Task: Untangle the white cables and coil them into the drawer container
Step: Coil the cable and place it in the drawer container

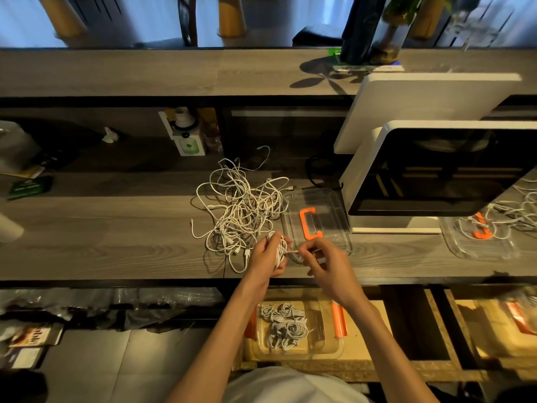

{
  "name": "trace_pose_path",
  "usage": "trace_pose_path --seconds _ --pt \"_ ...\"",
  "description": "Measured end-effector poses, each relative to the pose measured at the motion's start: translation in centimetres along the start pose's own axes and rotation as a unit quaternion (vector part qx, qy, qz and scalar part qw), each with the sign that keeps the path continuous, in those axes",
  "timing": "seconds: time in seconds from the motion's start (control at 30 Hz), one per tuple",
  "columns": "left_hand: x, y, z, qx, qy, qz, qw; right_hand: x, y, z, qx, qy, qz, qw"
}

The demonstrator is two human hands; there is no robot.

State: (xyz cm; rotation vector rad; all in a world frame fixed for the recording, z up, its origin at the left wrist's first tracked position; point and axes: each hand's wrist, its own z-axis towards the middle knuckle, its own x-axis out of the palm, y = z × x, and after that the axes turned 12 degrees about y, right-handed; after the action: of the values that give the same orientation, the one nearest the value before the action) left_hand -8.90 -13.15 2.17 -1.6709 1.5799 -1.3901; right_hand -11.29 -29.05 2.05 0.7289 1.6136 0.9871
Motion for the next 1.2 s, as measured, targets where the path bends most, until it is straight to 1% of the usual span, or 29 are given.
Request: trace_pose_path --seconds 0.1,0.23,0.27,0.33,0.37,0.4,0.5,0.57,0.6,0.63,0.67,0.7,0.73,0.77,0.8,0.83,0.87,0.9,0.93,1.0,1.03,1.1,1.2 --pt "-0.1 -0.1 -0.1 -0.021 0.033 -0.039 0.998 -0.5 0.0 -0.2 0.011 -0.01 0.035 0.999" --pt "0.0 -0.3 -0.3 -0.052 0.081 -0.054 0.994 -0.8 -0.3 0.4 0.026 -0.04 0.057 0.997" --pt "-0.1 -0.4 -0.4 -0.056 0.088 -0.057 0.993 -0.8 -0.4 0.4 0.035 -0.05 0.074 0.995" --pt "-0.3 -0.6 -0.5 -0.065 0.092 -0.034 0.993 -1.0 -0.3 0.4 0.062 -0.071 0.158 0.983" --pt "-0.4 -0.6 -0.6 -0.069 0.093 -0.006 0.993 -1.1 0.0 0.3 0.073 -0.076 0.227 0.968" --pt "-0.6 -0.6 -0.7 -0.072 0.097 0.024 0.992 -1.4 0.2 0.3 0.08 -0.075 0.305 0.946" --pt "-1.3 -0.3 -1.1 -0.078 0.113 0.085 0.987 -2.6 0.9 0.4 0.084 -0.072 0.513 0.851" --pt "-2.1 -0.2 -1.3 -0.074 0.106 0.078 0.989 -3.6 0.7 0.3 0.098 -0.087 0.611 0.781" --pt "-2.5 -0.2 -1.4 -0.07 0.095 0.065 0.991 -4.1 0.3 0.2 0.099 -0.088 0.64 0.757" --pt "-2.9 -0.2 -1.4 -0.065 0.08 0.055 0.993 -4.5 0.0 0.0 0.092 -0.084 0.644 0.755" --pt "-3.3 -0.3 -1.3 -0.059 0.065 0.05 0.995 -4.8 -0.7 0.0 0.083 -0.082 0.611 0.783" --pt "-3.5 -0.4 -1.3 -0.055 0.049 0.053 0.996 -5.1 -1.3 -0.2 0.08 -0.088 0.528 0.841" --pt "-3.8 -0.6 -1.2 -0.054 0.031 0.065 0.996 -5.2 -2.0 -0.2 0.082 -0.097 0.398 0.908" --pt "-3.9 -0.9 -1.2 -0.054 0.013 0.089 0.994 -5.4 -2.8 -0.3 0.083 -0.099 0.244 0.961" --pt "-4.1 -1.3 -1.1 -0.056 -0.005 0.119 0.991 -5.5 -3.2 -0.4 0.082 -0.085 0.104 0.987" --pt "-4.1 -1.6 -1.1 -0.056 -0.015 0.148 0.987 -5.5 -3.5 -0.4 0.083 -0.046 0.014 0.995" --pt "-3.8 -2.1 -1.2 -0.056 -0.01 0.17 0.984 -5.3 -3.4 -0.5 0.08 0.005 -0.025 0.996" --pt "-3.2 -2.5 -1.4 -0.057 0.011 0.191 0.98 -5.0 -3.1 -0.5 0.071 0.056 -0.02 0.996" --pt "-2.5 -2.9 -1.6 -0.063 0.041 0.213 0.974 -4.5 -2.5 -0.6 0.059 0.104 0.011 0.993" --pt "-0.9 -3.5 -1.8 -0.084 0.085 0.257 0.959 -3.1 -1.1 -0.5 0.024 0.171 0.081 0.982" --pt "-0.3 -3.7 -1.9 -0.092 0.089 0.272 0.954 -2.4 -0.8 -0.4 0.008 0.182 0.099 0.978" --pt "0.1 -3.8 -1.7 -0.087 0.075 0.292 0.95 -1.4 -0.8 -0.3 -0.004 0.166 0.093 0.982" --pt "-0.5 -4.3 -1.7 -0.061 0.039 0.274 0.959 -1.6 -1.0 -0.8 0.022 0.093 0.106 0.99"
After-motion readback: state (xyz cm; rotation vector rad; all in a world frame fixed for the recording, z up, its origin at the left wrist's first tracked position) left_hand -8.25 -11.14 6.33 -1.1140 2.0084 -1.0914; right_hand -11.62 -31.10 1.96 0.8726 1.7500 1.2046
